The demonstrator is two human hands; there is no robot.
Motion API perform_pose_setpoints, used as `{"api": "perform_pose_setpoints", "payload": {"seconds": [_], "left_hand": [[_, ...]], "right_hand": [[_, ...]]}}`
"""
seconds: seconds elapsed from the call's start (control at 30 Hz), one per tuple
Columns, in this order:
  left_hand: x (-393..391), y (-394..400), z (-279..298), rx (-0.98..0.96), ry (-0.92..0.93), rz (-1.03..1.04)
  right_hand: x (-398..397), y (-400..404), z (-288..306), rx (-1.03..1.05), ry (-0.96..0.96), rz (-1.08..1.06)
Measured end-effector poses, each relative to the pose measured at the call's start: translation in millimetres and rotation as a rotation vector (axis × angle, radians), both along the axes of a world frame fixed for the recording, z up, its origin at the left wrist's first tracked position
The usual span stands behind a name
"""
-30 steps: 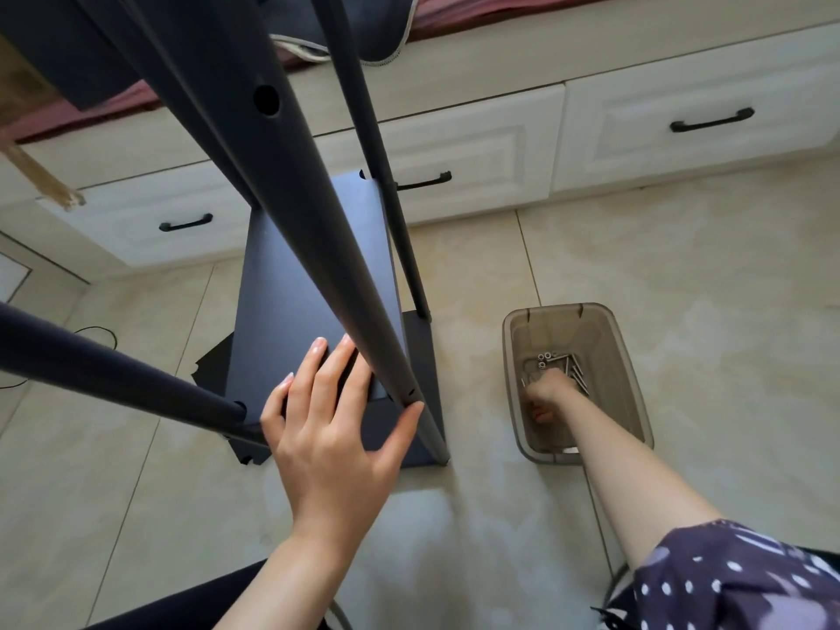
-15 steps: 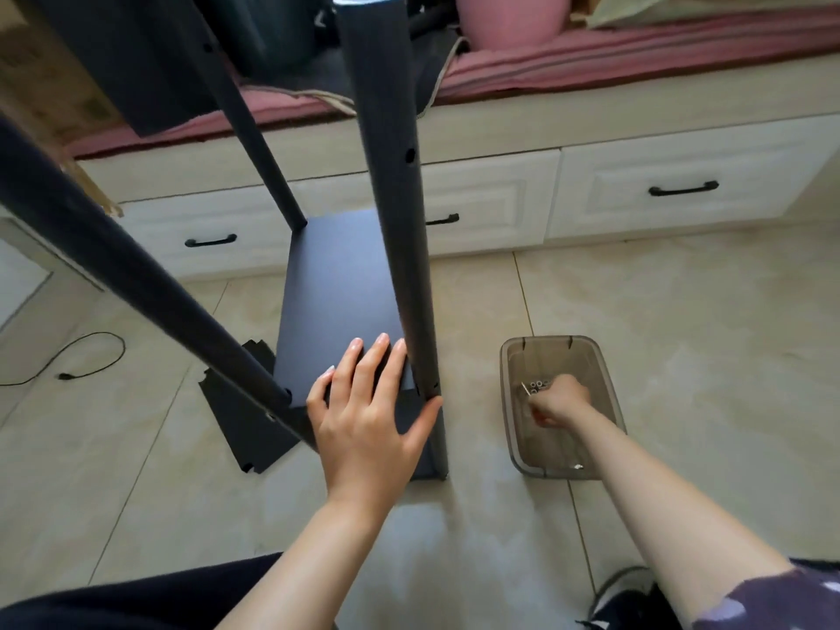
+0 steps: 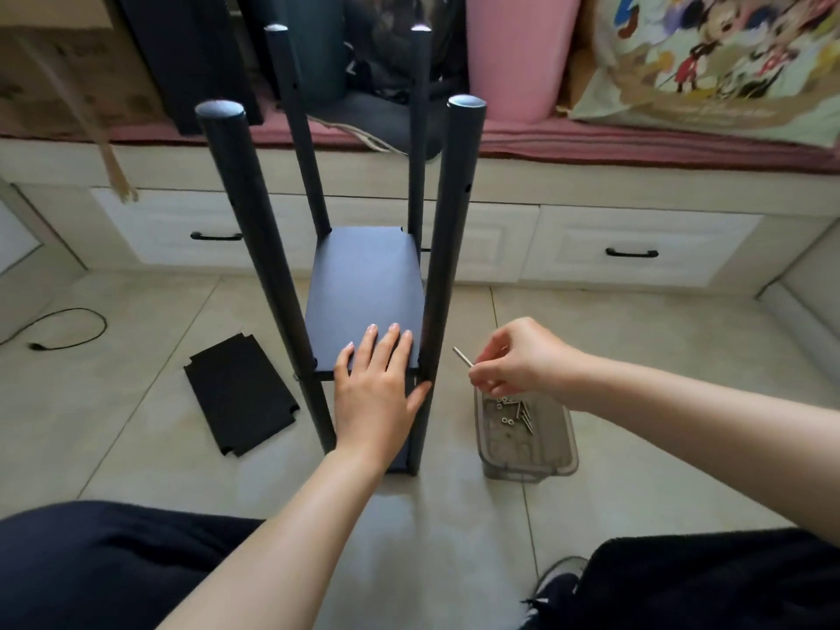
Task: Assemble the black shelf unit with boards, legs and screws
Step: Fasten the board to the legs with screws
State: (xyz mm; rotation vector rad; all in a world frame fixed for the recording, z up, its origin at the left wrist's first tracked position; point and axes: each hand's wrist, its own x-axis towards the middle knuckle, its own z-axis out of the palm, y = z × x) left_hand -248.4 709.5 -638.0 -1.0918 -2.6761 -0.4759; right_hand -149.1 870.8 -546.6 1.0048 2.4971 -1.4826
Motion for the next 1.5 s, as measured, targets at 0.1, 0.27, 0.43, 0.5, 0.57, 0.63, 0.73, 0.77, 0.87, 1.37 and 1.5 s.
{"api": "perform_pose_setpoints", "payload": {"seconds": [0.1,0.27,0.43,0.5,0.57,0.63,0.73,0.77,0.87,1.37,1.5], "left_hand": [[-1.7,-1.0,1.2,-0.007,-0.035,-0.018],[-3.1,-4.8,2.0,-0.019,-0.025,-0.049],[-6.3,-8.8,2.7,-0.035,-0.031,-0.091],[-6.2,-10.0,4.2,-0.028,-0.051,-0.099],[-5.9,-11.7,5.2,-0.038,-0.057,-0.118],[-5.1,-12.8,6.6,-0.038,-0.057,-0.142],[-1.5,-14.4,11.6,0.007,-0.095,-0.148],[0.2,-14.7,13.6,0.029,-0.105,-0.145],[6.2,-16.1,19.3,0.201,-0.069,-0.141],[22.1,-3.9,7.8,0.921,-1.39,0.401],[15.6,4.4,10.8,1.224,-1.468,0.41]], "right_hand": [[11.7,-10.5,-2.0,-0.051,-0.001,0.008],[12.5,-18.6,-23.2,-0.041,0.068,-0.067],[9.9,-26.5,-45.8,0.065,0.132,-0.055],[9.7,-27.3,-49.6,0.062,0.145,-0.058],[8.7,-26.6,-50.7,0.046,0.146,-0.063],[7.8,-27.8,-51.6,0.014,0.149,-0.069],[6.7,-33.9,-53.1,-0.01,0.166,-0.086],[6.5,-36.0,-53.5,-0.009,0.178,-0.096],[6.0,-39.6,-54.0,0.005,0.2,-0.114],[5.8,-27.9,-52.1,0.057,0.248,-0.08],[2.7,-27.7,-54.6,0.047,0.229,-0.08]]}}
